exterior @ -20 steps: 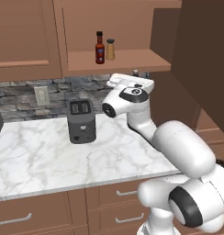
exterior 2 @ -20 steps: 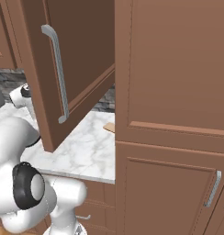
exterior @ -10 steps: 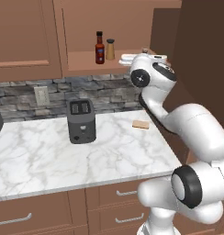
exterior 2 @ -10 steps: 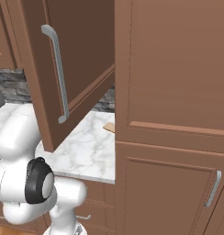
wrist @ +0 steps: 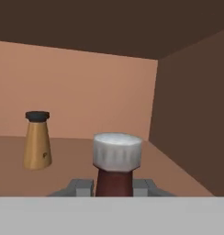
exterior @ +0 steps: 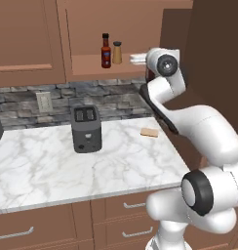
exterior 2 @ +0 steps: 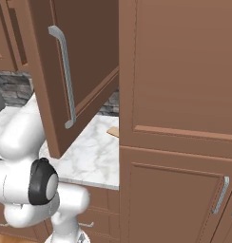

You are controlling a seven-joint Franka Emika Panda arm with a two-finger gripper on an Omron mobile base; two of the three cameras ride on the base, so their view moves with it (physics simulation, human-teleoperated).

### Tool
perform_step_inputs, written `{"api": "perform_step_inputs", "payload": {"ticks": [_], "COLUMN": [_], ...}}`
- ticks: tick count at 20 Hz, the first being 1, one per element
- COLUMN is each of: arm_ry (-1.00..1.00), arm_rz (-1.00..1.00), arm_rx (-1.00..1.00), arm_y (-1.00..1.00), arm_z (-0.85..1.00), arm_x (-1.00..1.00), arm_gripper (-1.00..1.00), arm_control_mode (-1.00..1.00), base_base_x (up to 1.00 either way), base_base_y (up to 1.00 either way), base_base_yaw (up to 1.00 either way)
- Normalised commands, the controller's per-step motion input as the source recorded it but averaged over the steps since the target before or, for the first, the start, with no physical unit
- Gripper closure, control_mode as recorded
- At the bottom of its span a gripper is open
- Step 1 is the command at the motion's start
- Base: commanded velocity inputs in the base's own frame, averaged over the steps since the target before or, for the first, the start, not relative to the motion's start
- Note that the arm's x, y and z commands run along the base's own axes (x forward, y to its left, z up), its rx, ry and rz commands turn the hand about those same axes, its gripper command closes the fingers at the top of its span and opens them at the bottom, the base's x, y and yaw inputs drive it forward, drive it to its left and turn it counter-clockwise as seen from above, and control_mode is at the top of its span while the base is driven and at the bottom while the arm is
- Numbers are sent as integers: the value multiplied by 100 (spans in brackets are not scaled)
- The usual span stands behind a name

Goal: There are various items on the counter. Only move the condiments/shakers into the cabinet.

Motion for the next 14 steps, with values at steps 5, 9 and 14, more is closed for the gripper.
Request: {"api": "perform_step_inputs", "payload": {"ticks": [5, 9, 14], "arm_ry": [0, 0, 1], "arm_rz": [0, 0, 0], "arm_rx": [-19, -1, 2], "arm_y": [100, 15, -2], "arm_z": [0, 0, 7], "arm_x": [11, 8, 43], "arm_gripper": [100, 100, 100], "arm_control_mode": [-100, -100, -100], "base_base_x": [0, 0, 0], "base_base_y": [0, 0, 0], "base_base_yaw": [0, 0, 0]}}
